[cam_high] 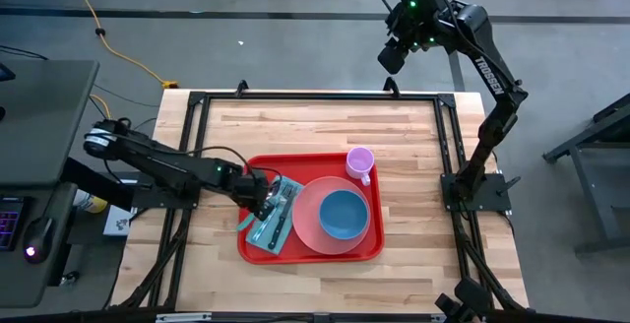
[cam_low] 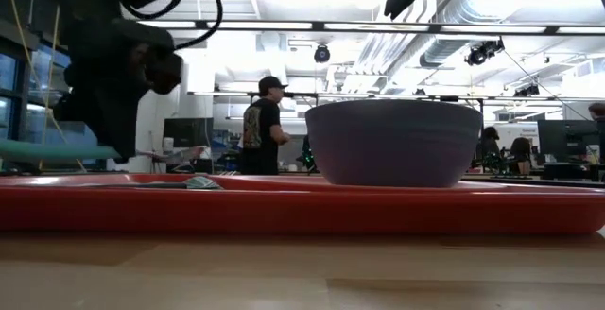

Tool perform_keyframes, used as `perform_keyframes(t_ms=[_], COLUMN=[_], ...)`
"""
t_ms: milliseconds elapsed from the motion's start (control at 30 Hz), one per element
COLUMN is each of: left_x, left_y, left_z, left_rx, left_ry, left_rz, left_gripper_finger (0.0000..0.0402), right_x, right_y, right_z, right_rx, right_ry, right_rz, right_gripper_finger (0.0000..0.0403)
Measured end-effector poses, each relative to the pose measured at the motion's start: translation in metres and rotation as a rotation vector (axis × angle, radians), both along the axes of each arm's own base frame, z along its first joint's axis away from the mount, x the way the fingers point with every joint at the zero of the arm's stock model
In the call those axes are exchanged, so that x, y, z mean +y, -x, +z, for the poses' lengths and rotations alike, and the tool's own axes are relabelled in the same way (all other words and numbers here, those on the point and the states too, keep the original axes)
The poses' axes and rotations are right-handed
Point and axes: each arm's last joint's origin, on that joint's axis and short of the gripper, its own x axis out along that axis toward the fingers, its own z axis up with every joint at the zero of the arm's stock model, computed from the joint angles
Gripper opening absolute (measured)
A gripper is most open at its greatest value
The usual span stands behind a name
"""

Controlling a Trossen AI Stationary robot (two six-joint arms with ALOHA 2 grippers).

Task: Set up tray
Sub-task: Put the light green spoon on top of the blue napkin to the left of the light blue fork

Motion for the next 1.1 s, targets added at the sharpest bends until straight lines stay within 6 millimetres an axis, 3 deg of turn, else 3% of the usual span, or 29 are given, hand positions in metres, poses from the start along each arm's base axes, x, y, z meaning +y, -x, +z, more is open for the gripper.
perform_keyframes(t_ms=[400, 1100], left_x=[-0.003, -0.006], left_y=[-0.016, -0.025], left_z=[-0.027, -0.024], left_rx=[0.052, -0.029], left_ry=[-0.005, 0.088], left_rz=[0.026, 0.048], left_gripper_finger=[0.004, 0.004], right_x=[0.001, 0.001], right_y=[0.0, 0.001], right_z=[-0.001, -0.002], right_rx=[0.001, 0.02], right_ry=[-0.013, -0.014], right_rz=[0.009, 0.023], right_gripper_finger=[0.0154, 0.0154])
